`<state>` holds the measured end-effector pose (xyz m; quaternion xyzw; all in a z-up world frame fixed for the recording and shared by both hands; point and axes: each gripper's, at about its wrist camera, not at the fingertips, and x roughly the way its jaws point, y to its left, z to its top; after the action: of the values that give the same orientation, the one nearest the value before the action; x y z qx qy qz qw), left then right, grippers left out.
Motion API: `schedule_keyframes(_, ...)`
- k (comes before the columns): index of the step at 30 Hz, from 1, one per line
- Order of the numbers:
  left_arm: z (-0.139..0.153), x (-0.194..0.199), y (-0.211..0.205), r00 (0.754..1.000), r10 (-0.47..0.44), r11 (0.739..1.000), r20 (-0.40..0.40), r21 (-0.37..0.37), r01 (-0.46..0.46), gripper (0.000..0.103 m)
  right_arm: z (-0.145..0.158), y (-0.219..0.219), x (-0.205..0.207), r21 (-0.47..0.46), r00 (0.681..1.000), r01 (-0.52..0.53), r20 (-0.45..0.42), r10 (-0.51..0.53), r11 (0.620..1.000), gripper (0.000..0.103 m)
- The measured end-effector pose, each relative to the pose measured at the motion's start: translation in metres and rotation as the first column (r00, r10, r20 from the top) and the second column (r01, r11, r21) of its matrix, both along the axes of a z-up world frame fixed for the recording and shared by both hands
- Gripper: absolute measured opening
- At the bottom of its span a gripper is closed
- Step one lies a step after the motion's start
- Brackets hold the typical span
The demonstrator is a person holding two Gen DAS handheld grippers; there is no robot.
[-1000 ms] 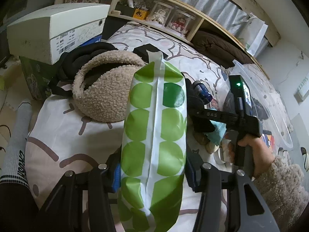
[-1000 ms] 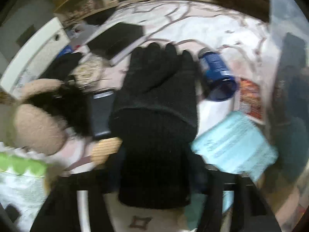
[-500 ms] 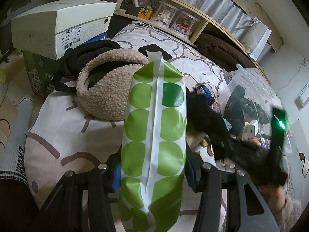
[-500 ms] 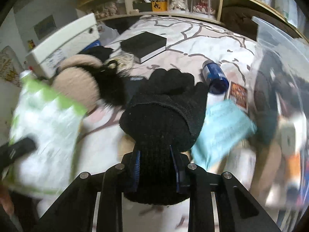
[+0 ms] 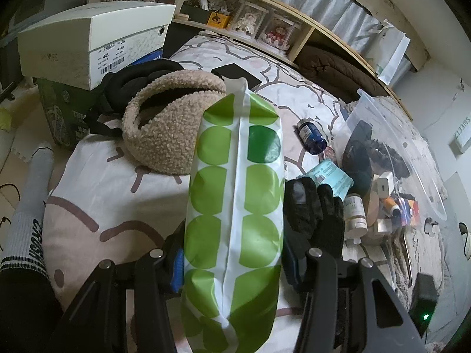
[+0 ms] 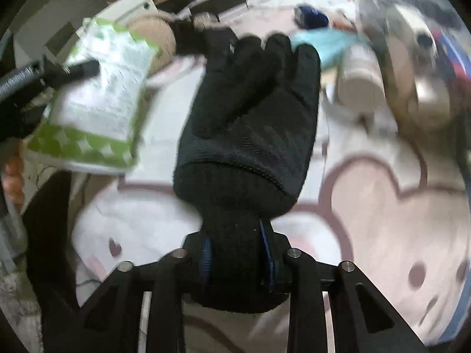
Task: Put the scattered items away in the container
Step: 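Lift the black glove with the right gripper while the left gripper holds the wipes pack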
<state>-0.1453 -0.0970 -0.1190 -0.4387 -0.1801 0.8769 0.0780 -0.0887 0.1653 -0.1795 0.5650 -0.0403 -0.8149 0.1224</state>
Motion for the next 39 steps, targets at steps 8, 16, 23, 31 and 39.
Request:
schedule_keyframes(8,-0.003,0.007,-0.006,1.0,0.02,1.0,0.018,0.009,-0.02,0.052,0.011,0.0,0.005,-0.045,0.999,0.033,-0.028,-0.034,0.998,0.069)
schedule_keyframes(16,0.003,0.009,0.004,1.0,-0.02,0.999,-0.012,-0.045,0.019,0.052,0.019,0.009,-0.029,-0.065,0.991,0.098,-0.082,-0.104,0.993,0.091)
schedule_keyframes(23,0.003,0.008,0.007,0.999,-0.042,0.997,-0.016,-0.063,0.041,0.052,0.006,0.006,-0.07,-0.017,0.989,0.14,-0.048,-0.141,0.99,0.099)
schedule_keyframes(31,0.001,0.007,0.009,0.999,-0.044,0.997,-0.013,-0.062,0.043,0.052,-0.008,-0.015,-0.075,0.044,0.998,0.057,-0.014,-0.057,0.997,0.103)
schedule_keyframes(39,-0.002,0.007,0.007,0.999,-0.04,0.998,-0.005,-0.05,0.039,0.052,-0.025,-0.012,-0.08,0.062,0.995,0.096,0.023,-0.098,0.993,0.103)
